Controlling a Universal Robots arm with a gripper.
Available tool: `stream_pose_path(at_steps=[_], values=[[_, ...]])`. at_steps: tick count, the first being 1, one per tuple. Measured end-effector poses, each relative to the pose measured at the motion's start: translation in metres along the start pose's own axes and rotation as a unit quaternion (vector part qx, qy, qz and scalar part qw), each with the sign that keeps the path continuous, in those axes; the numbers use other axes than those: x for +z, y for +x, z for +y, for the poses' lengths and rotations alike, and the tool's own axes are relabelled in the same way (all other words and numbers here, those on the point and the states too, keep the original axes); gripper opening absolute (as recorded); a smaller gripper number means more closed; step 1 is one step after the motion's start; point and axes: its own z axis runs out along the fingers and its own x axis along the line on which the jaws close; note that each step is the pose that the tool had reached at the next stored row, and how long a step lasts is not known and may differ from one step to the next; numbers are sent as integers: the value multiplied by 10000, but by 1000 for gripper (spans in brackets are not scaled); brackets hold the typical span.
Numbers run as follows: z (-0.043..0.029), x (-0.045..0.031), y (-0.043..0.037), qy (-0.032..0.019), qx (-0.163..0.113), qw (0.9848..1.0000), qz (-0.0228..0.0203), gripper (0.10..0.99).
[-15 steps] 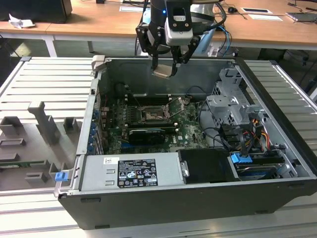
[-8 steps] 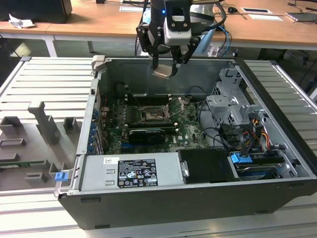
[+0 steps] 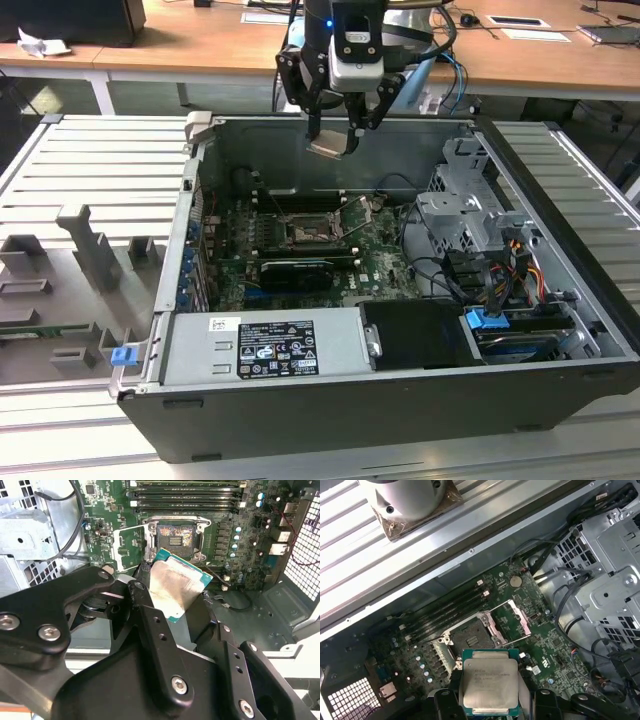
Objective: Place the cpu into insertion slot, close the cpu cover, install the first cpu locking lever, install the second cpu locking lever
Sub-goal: 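Place the cpu into insertion slot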
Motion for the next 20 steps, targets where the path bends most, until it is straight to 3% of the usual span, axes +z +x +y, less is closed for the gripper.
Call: stream_pose_path(at_steps=[20], values=[[0, 3, 0, -8, 393, 9992, -34, 529]])
